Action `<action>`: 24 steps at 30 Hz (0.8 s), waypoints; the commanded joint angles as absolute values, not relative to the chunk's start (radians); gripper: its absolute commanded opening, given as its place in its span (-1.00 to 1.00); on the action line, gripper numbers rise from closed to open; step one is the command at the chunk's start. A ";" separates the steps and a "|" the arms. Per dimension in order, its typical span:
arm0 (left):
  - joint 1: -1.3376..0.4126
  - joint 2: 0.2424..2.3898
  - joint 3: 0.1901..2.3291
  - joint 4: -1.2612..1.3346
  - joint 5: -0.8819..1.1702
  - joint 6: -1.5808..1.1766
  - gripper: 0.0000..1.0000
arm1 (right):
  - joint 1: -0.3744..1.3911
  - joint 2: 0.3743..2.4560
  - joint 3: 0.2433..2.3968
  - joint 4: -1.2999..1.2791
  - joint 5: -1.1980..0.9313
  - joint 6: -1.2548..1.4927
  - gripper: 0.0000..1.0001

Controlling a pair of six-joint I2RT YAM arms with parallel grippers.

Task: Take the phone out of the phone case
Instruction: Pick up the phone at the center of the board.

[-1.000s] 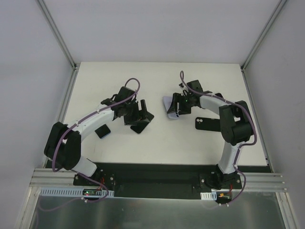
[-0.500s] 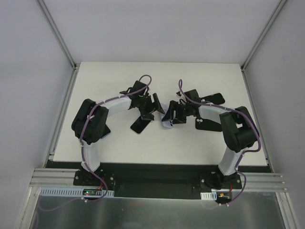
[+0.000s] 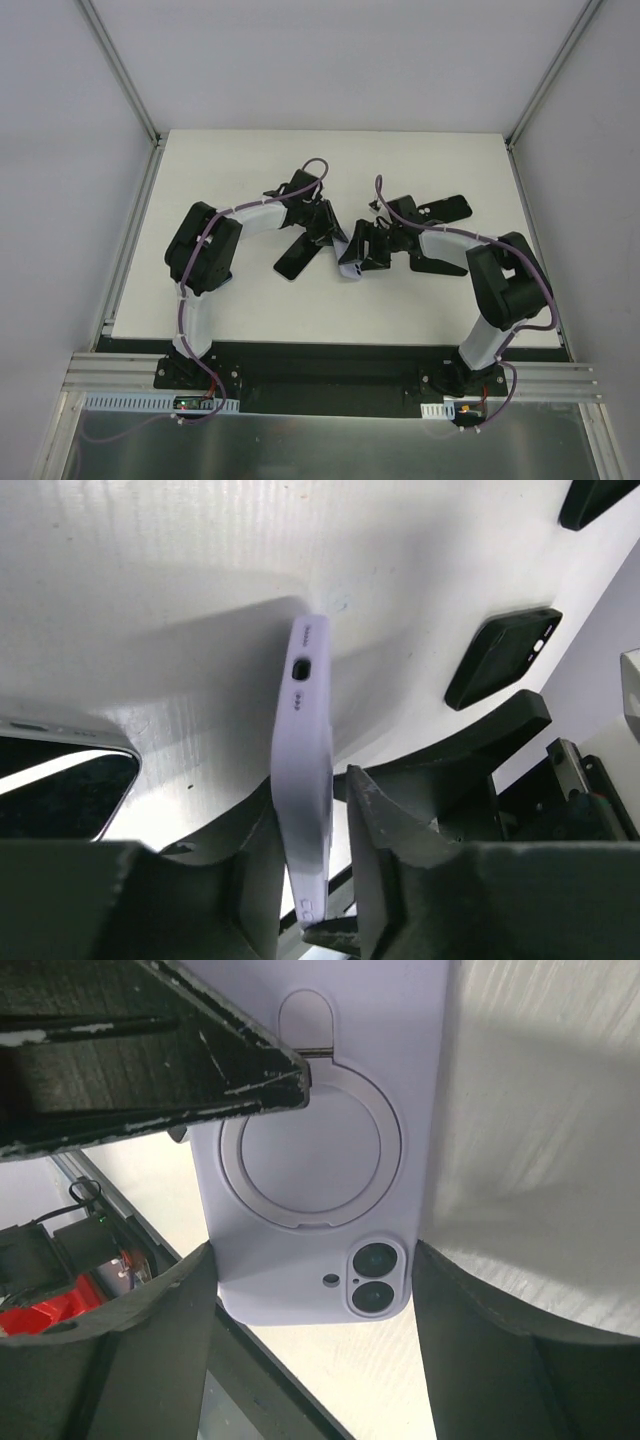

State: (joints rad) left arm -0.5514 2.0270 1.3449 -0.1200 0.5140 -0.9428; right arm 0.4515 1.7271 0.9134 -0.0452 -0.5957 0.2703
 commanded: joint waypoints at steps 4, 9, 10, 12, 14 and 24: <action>-0.569 1.996 1.356 -0.103 0.506 -0.936 -1.00 | 0.474 1.622 0.910 -0.118 -0.574 0.258 -0.08; -0.569 1.919 1.284 -0.104 0.468 -0.942 -1.00 | 0.546 1.495 0.951 -0.302 -0.339 0.146 0.92; -0.569 1.893 1.273 -0.104 0.463 -0.948 -1.00 | 0.564 1.473 0.956 -0.320 -0.248 0.134 0.92; -0.571 1.870 1.250 -0.103 0.463 -0.959 -1.00 | 0.627 1.406 0.966 -0.376 -0.160 0.103 0.92; -0.575 1.835 1.229 -0.103 0.446 -0.960 -1.00 | 0.679 1.362 0.969 -0.406 -0.014 0.069 0.92; -0.580 1.772 1.192 -0.115 0.414 -1.003 -1.00 | 1.035 1.389 1.058 -0.465 0.451 0.021 0.92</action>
